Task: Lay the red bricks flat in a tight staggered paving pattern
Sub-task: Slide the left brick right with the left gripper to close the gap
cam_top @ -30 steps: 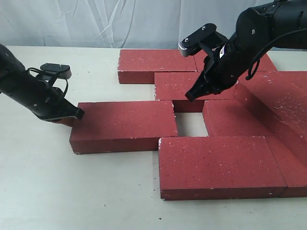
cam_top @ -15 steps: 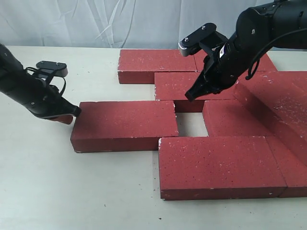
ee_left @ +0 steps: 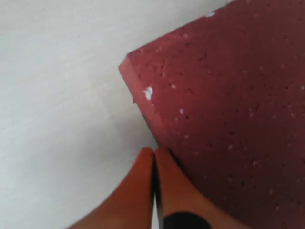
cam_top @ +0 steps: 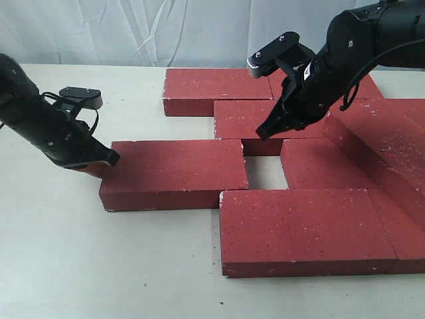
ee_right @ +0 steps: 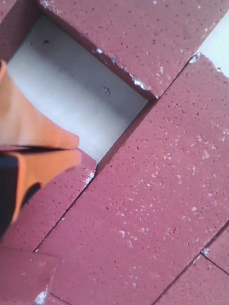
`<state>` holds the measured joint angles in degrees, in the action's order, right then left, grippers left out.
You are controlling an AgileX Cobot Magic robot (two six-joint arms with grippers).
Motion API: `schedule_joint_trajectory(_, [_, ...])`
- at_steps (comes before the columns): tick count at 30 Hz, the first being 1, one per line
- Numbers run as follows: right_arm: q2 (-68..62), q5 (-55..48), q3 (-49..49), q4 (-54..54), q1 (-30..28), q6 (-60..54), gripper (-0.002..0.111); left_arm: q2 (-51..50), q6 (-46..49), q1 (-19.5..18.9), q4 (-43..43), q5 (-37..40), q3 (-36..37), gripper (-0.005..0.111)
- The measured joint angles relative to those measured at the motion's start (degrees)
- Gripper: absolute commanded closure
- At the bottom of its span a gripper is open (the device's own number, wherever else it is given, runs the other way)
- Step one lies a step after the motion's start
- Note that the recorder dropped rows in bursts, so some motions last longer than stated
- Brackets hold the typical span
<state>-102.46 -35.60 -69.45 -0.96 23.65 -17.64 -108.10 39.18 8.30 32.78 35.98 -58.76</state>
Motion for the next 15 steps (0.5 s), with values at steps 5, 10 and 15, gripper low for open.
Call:
schedule_joint_trajectory(5, [0.0,0.04,0.0,0.0,0.0,0.0,0.109,-0.14,0.21,2.68,0.0,-2.31,0.0,0.107])
schedule_joint_trajectory(10, [0.0,0.04,0.0,0.0,0.0,0.0,0.109,-0.78,0.21,3.98,0.0,-3.83,0.0,0.107])
schedule_joint_trajectory(15, [0.0,0.04,0.0,0.0,0.0,0.0,0.109,-1.01,0.21,4.58,0.47,-5.54,0.0,0.107])
